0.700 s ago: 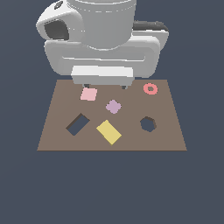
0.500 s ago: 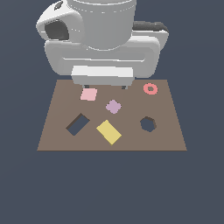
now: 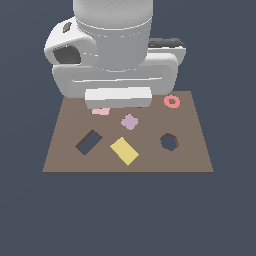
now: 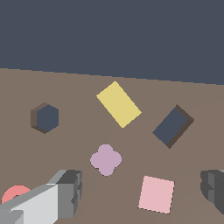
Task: Insert a designated object into the corresponding slot on a board.
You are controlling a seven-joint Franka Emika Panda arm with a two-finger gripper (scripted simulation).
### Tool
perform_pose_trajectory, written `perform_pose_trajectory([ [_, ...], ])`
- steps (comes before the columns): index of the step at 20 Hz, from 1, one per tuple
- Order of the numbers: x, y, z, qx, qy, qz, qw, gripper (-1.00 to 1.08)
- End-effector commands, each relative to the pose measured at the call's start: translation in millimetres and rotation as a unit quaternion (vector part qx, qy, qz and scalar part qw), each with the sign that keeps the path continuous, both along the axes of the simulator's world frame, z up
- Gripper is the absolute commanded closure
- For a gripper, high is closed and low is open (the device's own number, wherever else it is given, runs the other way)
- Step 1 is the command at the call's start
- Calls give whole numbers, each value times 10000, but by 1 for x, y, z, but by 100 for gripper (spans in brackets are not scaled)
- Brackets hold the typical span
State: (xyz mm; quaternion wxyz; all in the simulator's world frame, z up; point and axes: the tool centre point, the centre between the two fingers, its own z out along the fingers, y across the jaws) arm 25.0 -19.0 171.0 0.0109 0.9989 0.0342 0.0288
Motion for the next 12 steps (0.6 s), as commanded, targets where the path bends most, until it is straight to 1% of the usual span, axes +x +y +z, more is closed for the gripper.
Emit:
perform_pose_trajectory([
  [1, 4, -1, -7, 2, 20, 198, 9998, -92],
  [7, 18, -3, -32, 8, 81, 888, 9960, -92],
  [9, 24, -3, -43, 10, 108, 1184, 9929, -92],
  [12, 34, -3, -60, 11, 150, 1662, 9860, -92],
])
